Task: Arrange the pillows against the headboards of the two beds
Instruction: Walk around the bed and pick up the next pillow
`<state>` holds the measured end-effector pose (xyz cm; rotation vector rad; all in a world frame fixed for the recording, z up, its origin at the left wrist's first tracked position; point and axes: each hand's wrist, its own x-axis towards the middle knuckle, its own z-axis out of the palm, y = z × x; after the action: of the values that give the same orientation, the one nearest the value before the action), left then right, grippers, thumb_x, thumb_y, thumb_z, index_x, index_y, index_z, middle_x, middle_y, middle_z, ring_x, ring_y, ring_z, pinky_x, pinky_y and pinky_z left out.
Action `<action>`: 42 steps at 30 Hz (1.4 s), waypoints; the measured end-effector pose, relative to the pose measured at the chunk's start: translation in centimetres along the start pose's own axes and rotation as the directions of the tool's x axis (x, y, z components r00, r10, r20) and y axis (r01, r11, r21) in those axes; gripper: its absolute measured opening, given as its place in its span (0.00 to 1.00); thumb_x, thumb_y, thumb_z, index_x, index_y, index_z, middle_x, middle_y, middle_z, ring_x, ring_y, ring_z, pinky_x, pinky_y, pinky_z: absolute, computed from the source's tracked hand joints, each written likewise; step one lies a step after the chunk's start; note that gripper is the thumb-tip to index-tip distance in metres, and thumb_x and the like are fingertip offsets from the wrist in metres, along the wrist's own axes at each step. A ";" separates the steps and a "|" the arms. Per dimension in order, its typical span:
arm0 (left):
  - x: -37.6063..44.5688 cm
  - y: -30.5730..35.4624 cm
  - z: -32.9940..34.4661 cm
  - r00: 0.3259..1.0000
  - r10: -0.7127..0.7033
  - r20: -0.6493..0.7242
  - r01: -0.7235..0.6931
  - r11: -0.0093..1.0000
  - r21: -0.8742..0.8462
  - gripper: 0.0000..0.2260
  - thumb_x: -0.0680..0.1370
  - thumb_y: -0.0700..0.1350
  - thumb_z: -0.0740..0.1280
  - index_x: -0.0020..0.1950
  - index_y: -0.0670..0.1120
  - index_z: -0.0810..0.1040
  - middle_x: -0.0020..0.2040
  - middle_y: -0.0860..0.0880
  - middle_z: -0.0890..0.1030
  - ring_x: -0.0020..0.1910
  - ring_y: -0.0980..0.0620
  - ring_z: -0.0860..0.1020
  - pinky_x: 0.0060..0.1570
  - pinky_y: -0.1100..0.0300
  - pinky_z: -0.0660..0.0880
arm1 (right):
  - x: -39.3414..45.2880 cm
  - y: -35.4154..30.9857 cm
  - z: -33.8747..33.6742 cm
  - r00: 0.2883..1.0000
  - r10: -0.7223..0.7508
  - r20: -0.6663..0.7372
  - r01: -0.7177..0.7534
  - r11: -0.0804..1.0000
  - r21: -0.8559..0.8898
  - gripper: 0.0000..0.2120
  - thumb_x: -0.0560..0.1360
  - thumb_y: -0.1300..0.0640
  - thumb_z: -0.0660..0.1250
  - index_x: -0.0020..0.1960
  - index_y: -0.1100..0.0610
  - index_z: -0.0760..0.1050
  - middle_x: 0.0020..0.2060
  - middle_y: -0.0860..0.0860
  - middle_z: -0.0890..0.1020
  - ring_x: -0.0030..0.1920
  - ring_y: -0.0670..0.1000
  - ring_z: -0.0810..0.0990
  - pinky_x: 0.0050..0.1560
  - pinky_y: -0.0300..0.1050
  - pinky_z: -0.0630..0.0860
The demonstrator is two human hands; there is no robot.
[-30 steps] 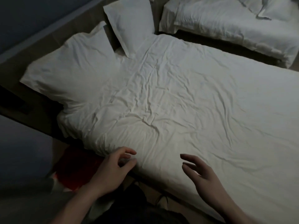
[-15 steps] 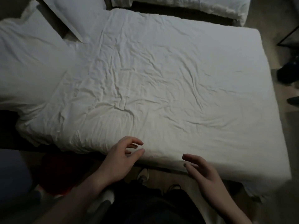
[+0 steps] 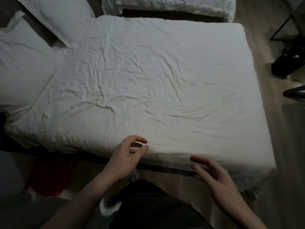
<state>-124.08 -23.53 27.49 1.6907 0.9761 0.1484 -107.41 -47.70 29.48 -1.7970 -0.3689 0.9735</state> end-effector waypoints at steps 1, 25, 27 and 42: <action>-0.9 0.5 2.2 1.000 -0.006 0.001 0.006 1.000 -0.020 0.03 0.80 0.49 0.73 0.53 0.56 0.84 0.53 0.54 0.85 0.52 0.60 0.84 0.51 0.65 0.78 | -0.6 0.7 -2.1 1.000 0.001 0.004 -0.001 1.000 -0.003 0.26 0.67 0.29 0.72 0.60 0.41 0.84 0.59 0.40 0.86 0.61 0.41 0.84 0.67 0.58 0.79; 7.8 18.5 35.1 0.993 0.067 0.097 -0.069 0.998 0.016 0.02 0.80 0.48 0.72 0.52 0.55 0.84 0.54 0.56 0.85 0.51 0.59 0.83 0.46 0.69 0.77 | 3.7 3.1 -37.7 0.986 -0.042 -0.159 0.039 0.999 -0.023 0.36 0.61 0.22 0.71 0.61 0.43 0.83 0.57 0.44 0.87 0.58 0.50 0.86 0.63 0.59 0.80; 8.8 20.2 36.9 0.991 0.072 0.116 -0.076 0.997 0.032 0.03 0.80 0.49 0.72 0.52 0.54 0.83 0.55 0.59 0.84 0.52 0.62 0.82 0.49 0.70 0.77 | 4.7 3.1 -40.3 0.982 -0.024 -0.190 0.018 0.999 -0.030 0.42 0.57 0.18 0.70 0.61 0.43 0.83 0.55 0.46 0.87 0.57 0.50 0.86 0.60 0.67 0.81; 8.6 23.6 53.7 0.950 -0.189 -0.248 0.171 0.981 -0.093 0.03 0.81 0.46 0.71 0.52 0.51 0.85 0.52 0.55 0.86 0.53 0.61 0.82 0.45 0.74 0.73 | 16.4 4.2 -59.6 0.986 -0.028 0.167 0.027 1.000 0.007 0.28 0.65 0.28 0.73 0.58 0.44 0.84 0.56 0.48 0.87 0.58 0.55 0.85 0.61 0.57 0.82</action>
<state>-76.48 -58.82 24.55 1.5336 1.2977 0.2821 -52.72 -76.85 27.89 -1.7068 -0.4944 1.1083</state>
